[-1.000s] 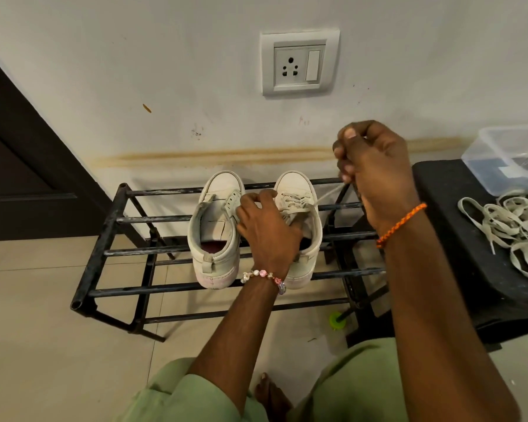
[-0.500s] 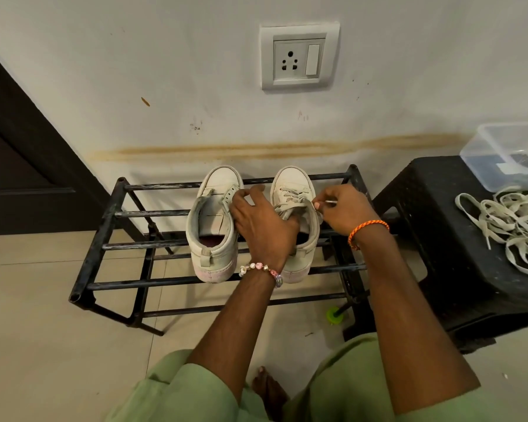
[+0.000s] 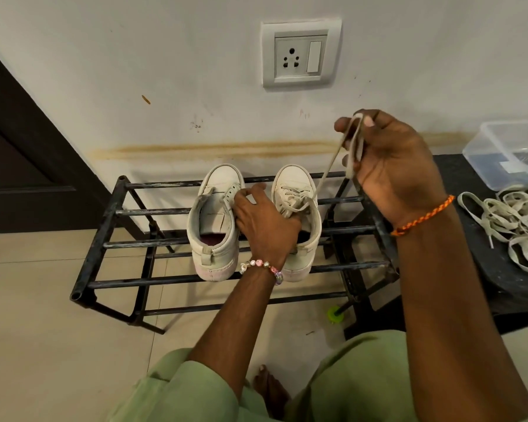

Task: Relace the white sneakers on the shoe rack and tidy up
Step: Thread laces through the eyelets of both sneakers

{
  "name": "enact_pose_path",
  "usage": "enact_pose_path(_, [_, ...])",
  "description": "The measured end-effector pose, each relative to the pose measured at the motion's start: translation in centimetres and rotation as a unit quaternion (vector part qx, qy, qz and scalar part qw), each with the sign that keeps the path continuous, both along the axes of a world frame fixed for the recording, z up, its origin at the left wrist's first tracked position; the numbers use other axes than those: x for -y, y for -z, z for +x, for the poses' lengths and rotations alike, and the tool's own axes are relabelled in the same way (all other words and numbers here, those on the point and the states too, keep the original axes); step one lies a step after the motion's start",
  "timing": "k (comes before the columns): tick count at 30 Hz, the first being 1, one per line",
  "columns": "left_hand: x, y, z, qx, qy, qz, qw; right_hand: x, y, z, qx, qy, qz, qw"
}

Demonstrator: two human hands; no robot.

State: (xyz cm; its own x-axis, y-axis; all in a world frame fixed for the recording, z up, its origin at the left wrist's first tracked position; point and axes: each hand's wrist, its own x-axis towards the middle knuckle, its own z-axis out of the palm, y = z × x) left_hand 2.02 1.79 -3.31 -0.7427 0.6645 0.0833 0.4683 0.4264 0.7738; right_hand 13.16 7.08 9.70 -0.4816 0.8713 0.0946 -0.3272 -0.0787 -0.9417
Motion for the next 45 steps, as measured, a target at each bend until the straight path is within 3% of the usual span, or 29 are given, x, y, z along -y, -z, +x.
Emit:
enact_pose_path(2, [0.0, 0.0, -0.1, 0.002, -0.001, -0.002, 1.000, -0.4, 0.5, -0.2, -0.025, -0.002, -0.040, 0.999])
enact_pose_path(3, [-0.1, 0.1, -0.1, 0.002, -0.002, -0.002, 1.000, -0.7, 1.4, -0.5, 0.018, 0.021, -0.048, 0.998])
enact_pose_path(4, [-0.1, 0.2, -0.1, 0.002, -0.003, -0.002, 1.000, -1.1, 2.5, -0.8, 0.117, 0.056, -0.027, 0.991])
enact_pose_path(5, [-0.1, 0.2, -0.1, 0.002, -0.002, -0.001, 1.000, -1.5, 3.8, -1.0, 0.259, 0.085, 0.028, 0.962])
enact_pose_path(7, [-0.2, 0.3, -0.1, 0.001, -0.003, -0.001, 1.000, -2.0, 6.6, -1.0, 0.488, 0.063, 0.126, 0.861])
enact_pose_path(8, [-0.2, 0.3, -0.1, 0.000, -0.002, -0.005, 1.000, -2.0, 7.7, -1.0, 0.544, 0.032, 0.144, 0.826])
enact_pose_path(9, [-0.3, 0.3, -0.2, 0.002, -0.001, -0.011, 1.000, -2.0, 8.4, -1.0, 0.562, 0.005, 0.147, 0.814])
enact_pose_path(13, [-0.4, 0.3, -0.3, 0.009, 0.005, -0.021, 1.000, -2.1, 8.6, -1.3, 0.533, -0.019, 0.186, 0.825])
enact_pose_path(17, [-0.4, 0.2, -0.4, 0.018, 0.011, -0.033, 0.999, -2.2, 6.3, -1.3, 0.322, 0.042, 0.138, 0.936])
enact_pose_path(21, [-0.3, 0.1, -0.5, 0.019, 0.009, -0.039, 0.999, -2.2, 5.0, -1.2, 0.241, 0.076, 0.099, 0.962])
enact_pose_path(24, [-0.2, -0.1, -0.3, 0.019, 0.019, -0.051, 0.998, -2.0, 5.7, -1.0, 0.334, 0.090, 0.071, 0.936])
enact_pose_path(27, [-0.2, -0.4, -0.4, 0.012, 0.049, -0.064, 0.997, -2.5, 6.3, 0.0, 0.517, 0.045, 0.094, 0.849])
enact_pose_path(30, [-0.1, -0.5, -0.6, -0.008, 0.080, -0.043, 0.996, -2.8, 7.3, 0.5, 0.614, -0.013, 0.093, 0.783])
enact_pose_path(34, [-0.2, -0.7, -0.9, 0.014, 0.130, -0.029, 0.991, -2.7, 7.5, 0.1, 0.585, -0.012, 0.108, 0.804])
enact_pose_path(38, [-0.6, -1.1, -1.1, 0.212, 0.139, 0.010, 0.967, -2.2, 7.6, -1.1, 0.530, -0.036, 0.101, 0.841])
enact_pose_path(45, [-0.8, -1.9, -1.3, 0.343, 0.063, 0.022, 0.937, -2.5, 9.6, -2.0, 0.481, 0.046, 0.080, 0.872])
